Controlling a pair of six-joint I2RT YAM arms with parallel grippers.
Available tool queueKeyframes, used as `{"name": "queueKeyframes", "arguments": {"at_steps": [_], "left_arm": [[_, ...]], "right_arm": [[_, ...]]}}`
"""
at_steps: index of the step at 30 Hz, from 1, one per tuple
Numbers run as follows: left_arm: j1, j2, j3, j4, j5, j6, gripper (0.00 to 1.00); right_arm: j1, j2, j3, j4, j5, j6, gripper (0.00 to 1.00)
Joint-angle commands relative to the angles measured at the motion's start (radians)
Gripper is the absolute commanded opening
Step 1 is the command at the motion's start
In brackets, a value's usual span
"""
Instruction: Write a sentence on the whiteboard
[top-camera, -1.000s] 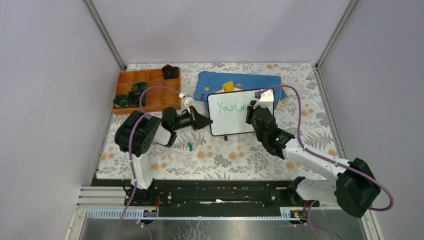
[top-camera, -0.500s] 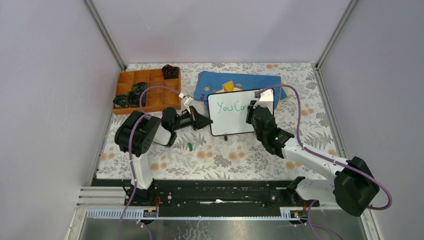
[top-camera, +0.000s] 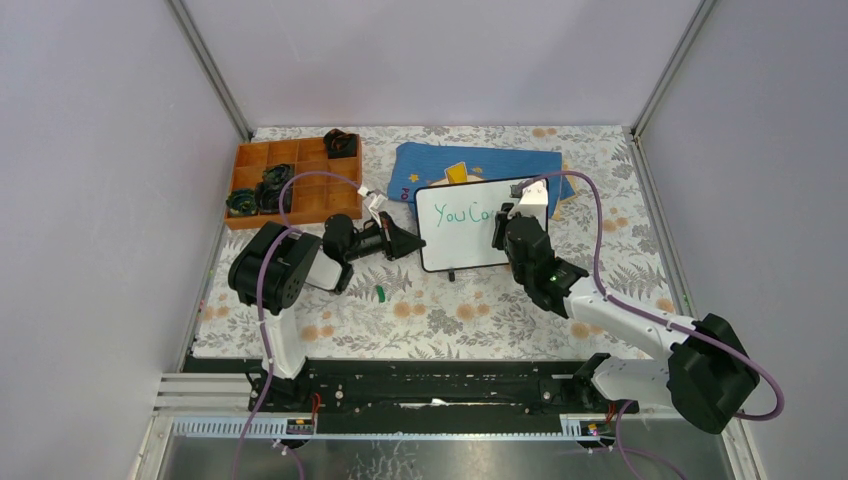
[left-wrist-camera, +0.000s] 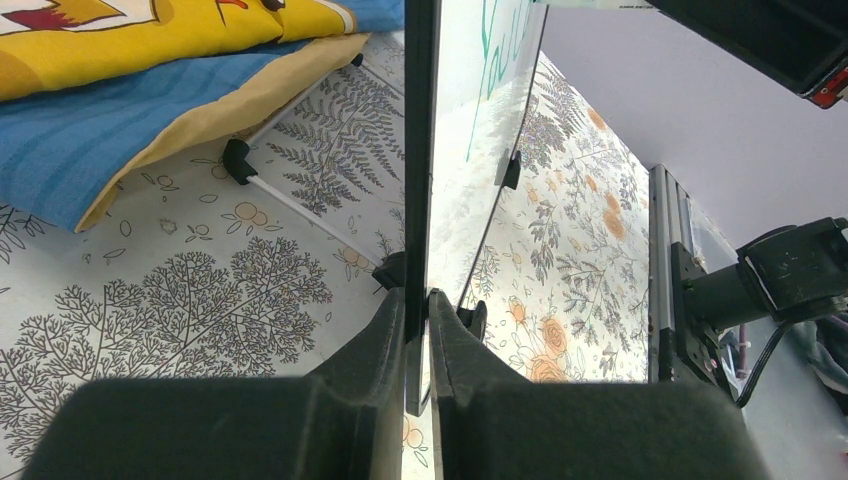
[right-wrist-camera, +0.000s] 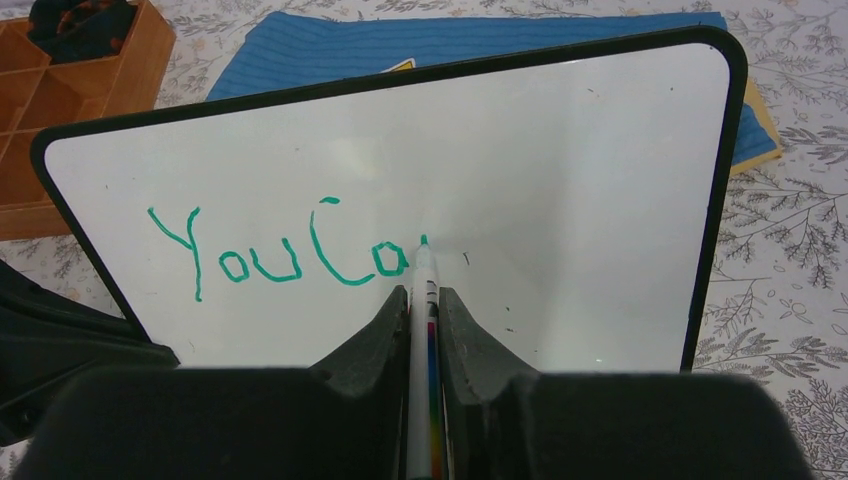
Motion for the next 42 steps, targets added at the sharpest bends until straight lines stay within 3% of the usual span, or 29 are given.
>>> {"name": "queueKeyframes", "arguments": {"at_steps": [1, 42], "left_arm": [[-0.021, 0.011, -0.008, -0.111, -0.001, 0.044, 0.00], [-0.027, 0.010, -0.008, -0.127, -0.004, 0.057, 0.00]], "right_arm": [[-0.007, -0.024, -0.013, 0.014, -0.007, 0.019, 0.00], [-0.033, 0.005, 0.065, 0.024, 0.014, -0.004, 0.00]]}}
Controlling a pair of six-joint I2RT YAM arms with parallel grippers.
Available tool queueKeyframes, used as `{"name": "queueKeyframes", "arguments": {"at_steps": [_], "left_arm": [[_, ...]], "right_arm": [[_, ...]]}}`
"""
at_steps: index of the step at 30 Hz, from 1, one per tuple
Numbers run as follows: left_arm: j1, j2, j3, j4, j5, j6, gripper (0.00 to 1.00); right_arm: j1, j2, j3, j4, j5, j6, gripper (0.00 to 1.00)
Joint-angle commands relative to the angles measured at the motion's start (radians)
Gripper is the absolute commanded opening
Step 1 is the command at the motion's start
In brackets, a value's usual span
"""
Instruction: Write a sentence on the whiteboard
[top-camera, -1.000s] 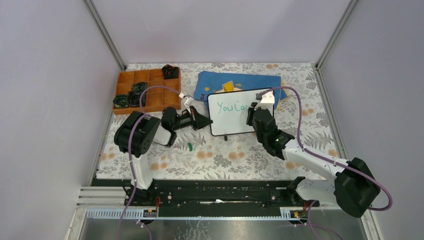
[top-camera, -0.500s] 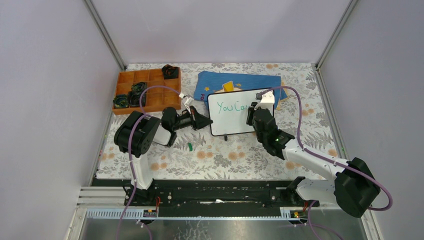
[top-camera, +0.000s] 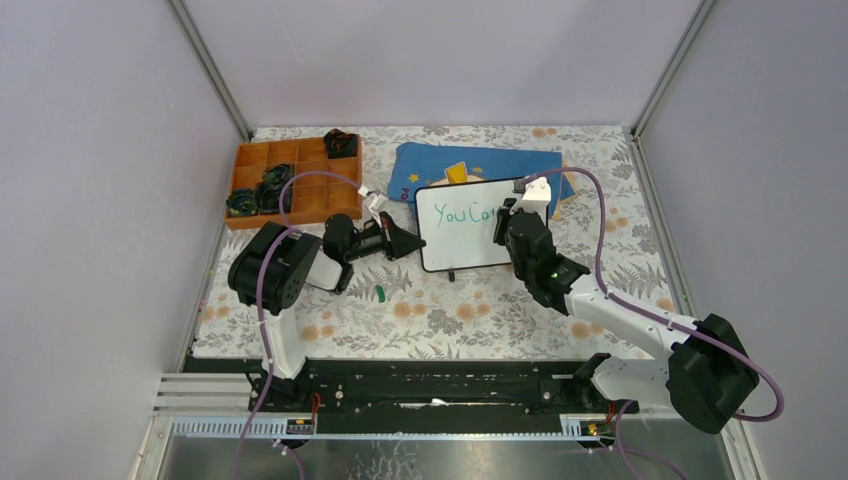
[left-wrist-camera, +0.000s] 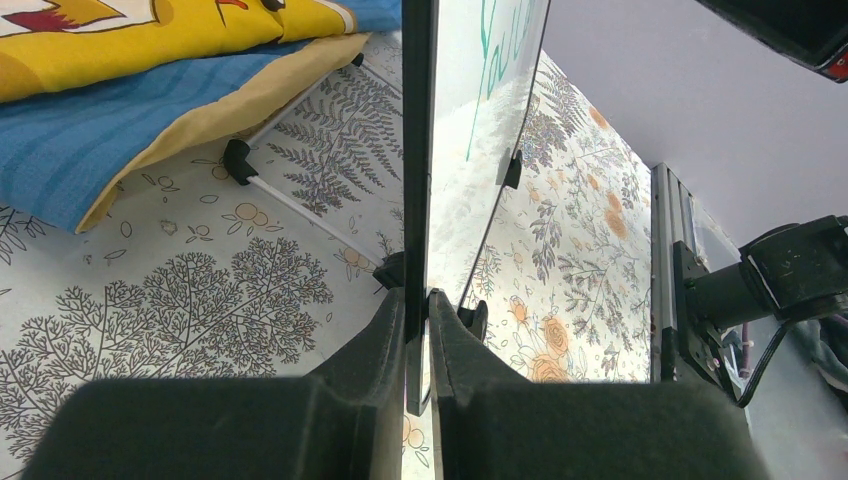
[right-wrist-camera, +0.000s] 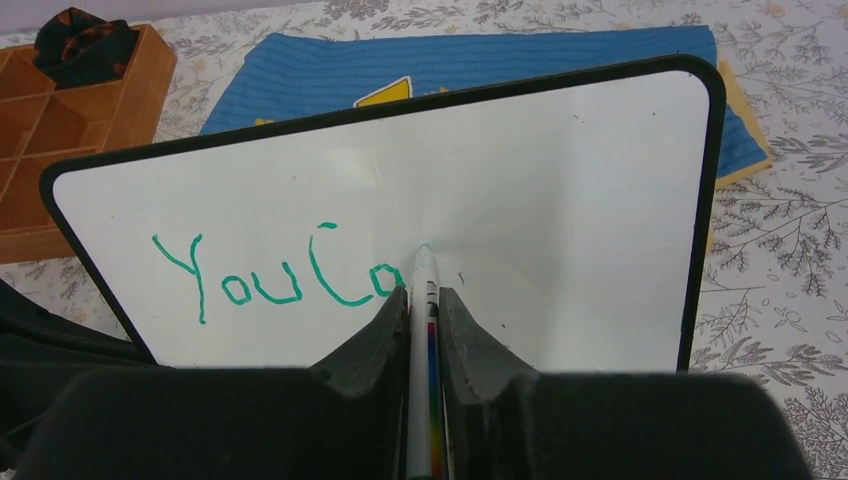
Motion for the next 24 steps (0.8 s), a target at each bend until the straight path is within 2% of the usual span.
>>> {"name": "queueKeyframes", "arguments": {"at_steps": [1, 24], "left_arm": [[-0.025, 0.013, -0.007, -0.124, -0.003, 0.049, 0.00], [-0.027, 0.005, -0.008, -0.131, -0.005, 0.053, 0.00]], "right_arm": [[-0.021, 0.005, 0.049, 0.026, 0.013, -0.012, 0.00], [-0.029, -0.028, -0.003, -0.025, 0.026, 0.016, 0.00]]}}
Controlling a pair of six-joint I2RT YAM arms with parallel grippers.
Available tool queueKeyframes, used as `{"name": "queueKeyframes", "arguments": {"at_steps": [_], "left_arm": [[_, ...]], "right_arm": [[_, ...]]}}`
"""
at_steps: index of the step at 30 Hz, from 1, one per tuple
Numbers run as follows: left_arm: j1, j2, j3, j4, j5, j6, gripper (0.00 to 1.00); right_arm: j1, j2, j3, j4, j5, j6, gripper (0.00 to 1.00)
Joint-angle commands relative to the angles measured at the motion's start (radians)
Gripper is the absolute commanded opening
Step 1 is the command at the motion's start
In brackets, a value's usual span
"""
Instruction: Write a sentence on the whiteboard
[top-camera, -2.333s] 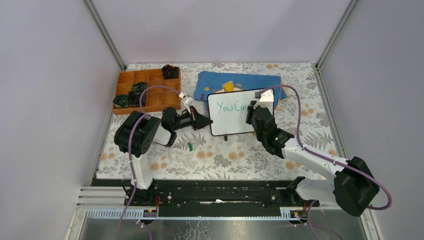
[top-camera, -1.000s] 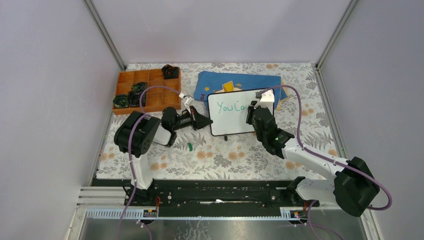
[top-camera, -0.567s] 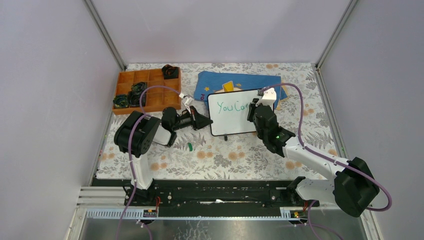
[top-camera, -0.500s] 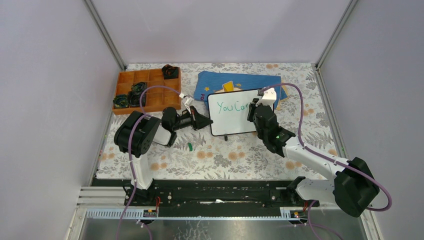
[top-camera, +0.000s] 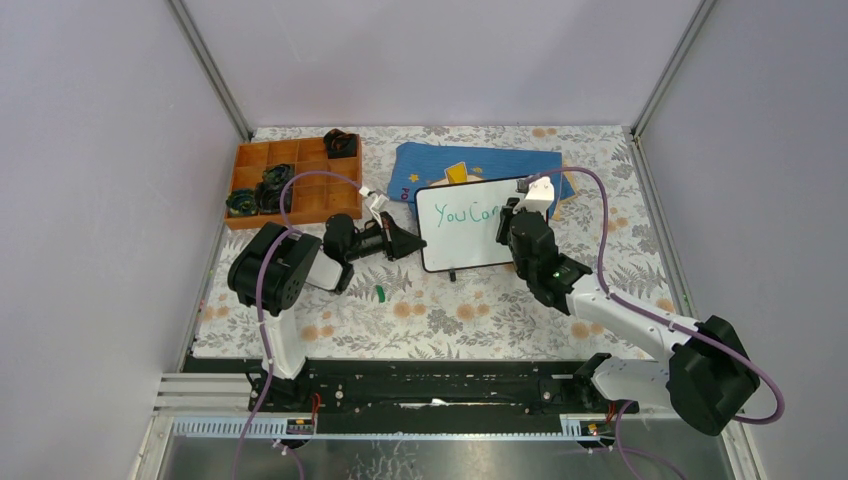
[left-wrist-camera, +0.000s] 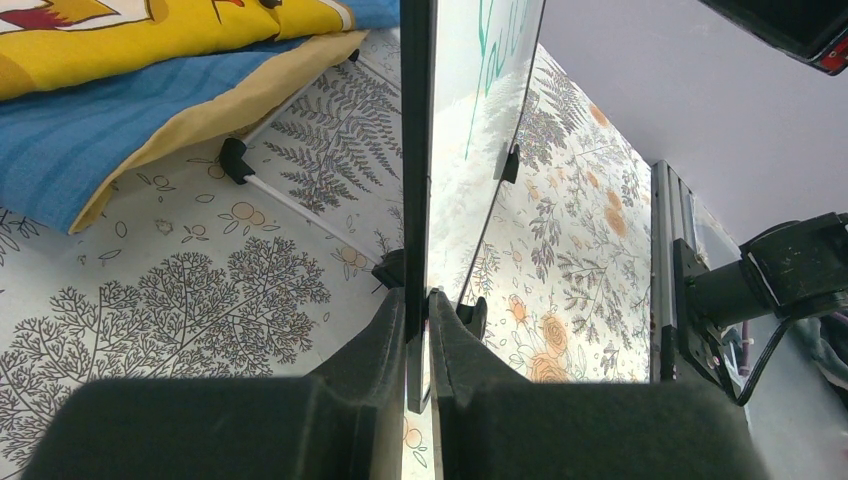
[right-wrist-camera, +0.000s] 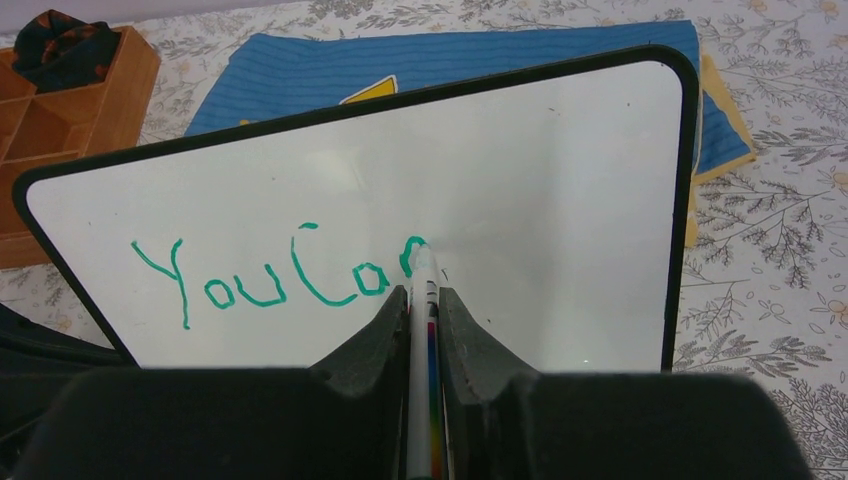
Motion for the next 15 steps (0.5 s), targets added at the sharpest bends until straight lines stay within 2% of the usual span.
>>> {"name": "queueKeyframes", "arguments": {"at_steps": [1, 15], "left_arm": [[-0.023, 0.010, -0.009, -0.117, -0.004, 0.047, 0.00], [-0.023, 0.008, -0.009, -0.121, -0.005, 0.048, 0.00]], "right_arm": [[-0.011, -0.023, -0.008, -0.018, 0.020, 0.014, 0.00], [-0.011, -0.033, -0.026, -0.043, -0.004, 0.031, 0.00]]}}
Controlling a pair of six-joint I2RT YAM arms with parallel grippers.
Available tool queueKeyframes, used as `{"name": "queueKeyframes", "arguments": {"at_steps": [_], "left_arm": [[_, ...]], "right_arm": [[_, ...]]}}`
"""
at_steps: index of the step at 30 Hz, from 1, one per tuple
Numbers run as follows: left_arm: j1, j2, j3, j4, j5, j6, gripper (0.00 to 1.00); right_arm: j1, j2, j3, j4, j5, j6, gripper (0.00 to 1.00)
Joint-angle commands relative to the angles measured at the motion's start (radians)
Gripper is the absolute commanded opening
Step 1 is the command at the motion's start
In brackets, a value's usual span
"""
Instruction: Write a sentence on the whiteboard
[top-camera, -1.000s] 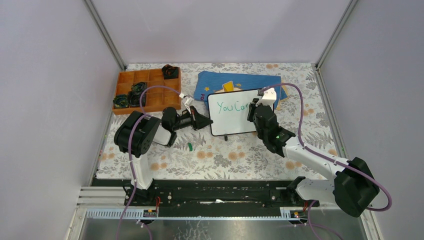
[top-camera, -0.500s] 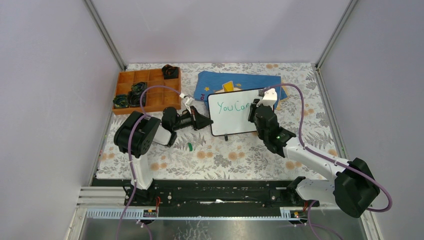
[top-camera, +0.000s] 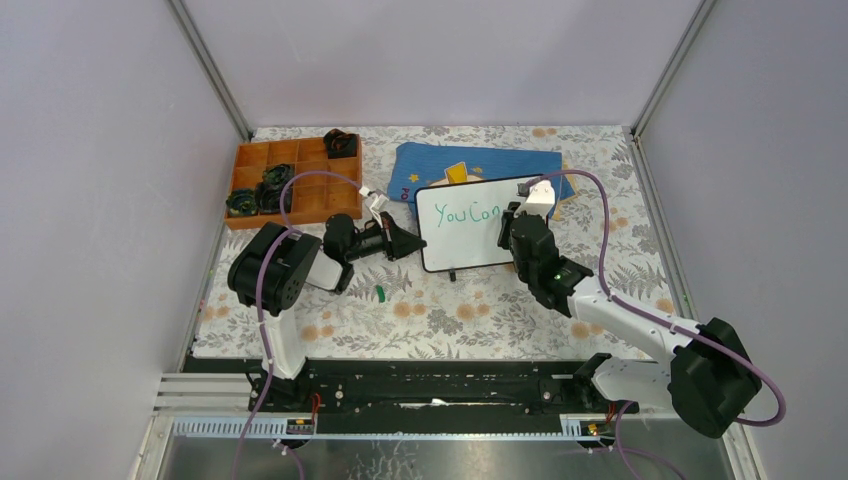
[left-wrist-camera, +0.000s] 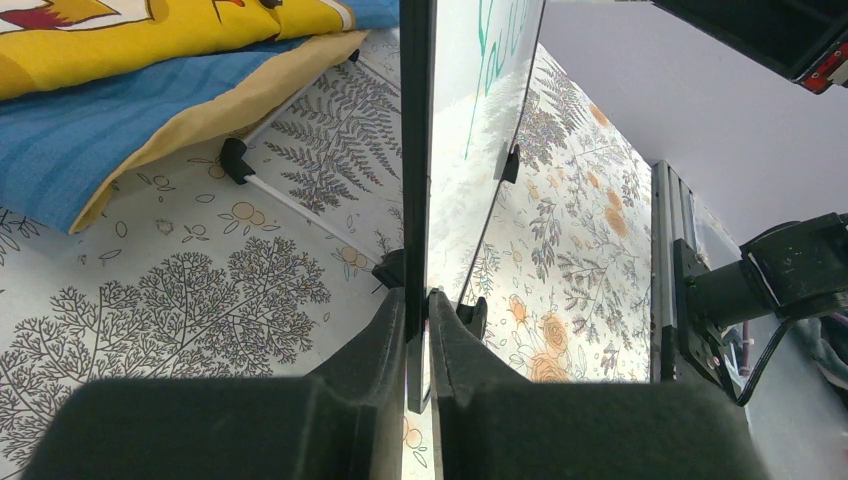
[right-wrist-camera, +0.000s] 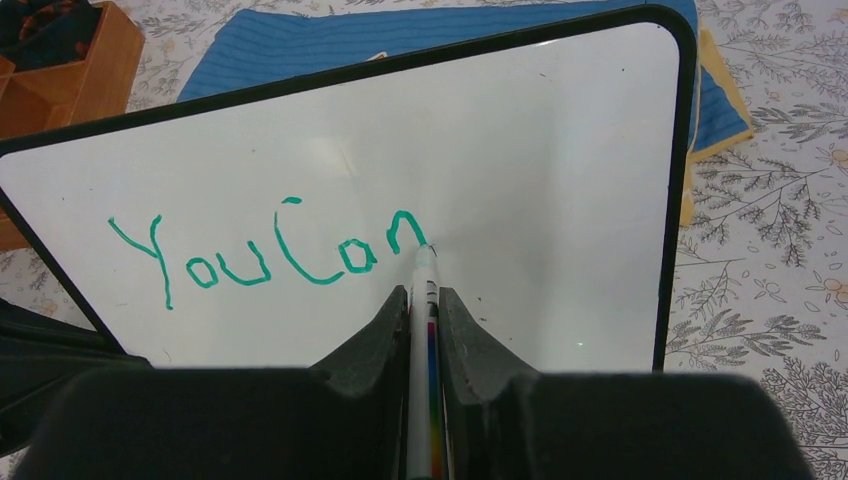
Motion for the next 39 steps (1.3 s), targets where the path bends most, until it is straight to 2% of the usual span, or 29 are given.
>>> {"name": "queueKeyframes", "arguments": {"at_steps": [1, 10, 16, 24, 39], "left_arm": [[-0.023, 0.009, -0.009, -0.119, -0.004, 0.047, 0.00], [-0.024, 0.010, -0.008, -0.130, -0.009, 0.056, 0.00], [-0.024, 0.011, -0.007, -0.132, -0.010, 0.057, 0.00], [-0.023, 0.009, -0.006, -0.143, -0.010, 0.064, 0.00], [-0.024, 0.008, -0.003, -0.148, -0.010, 0.066, 0.00]], "right_arm": [[-0.010, -0.020, -0.007, -0.008, -0.001, 0.014, 0.00], [-0.010, -0.108, 0.008, -0.033, -0.003, 0.021, 0.00], [-0.022, -0.151, 0.022, -0.043, 0.058, -0.009, 0.00], [-0.087, -0.127, 0.037, -0.019, 0.028, 0.027, 0.00], [-0.107, -0.113, 0.037, 0.036, 0.011, 0.035, 0.00]]}}
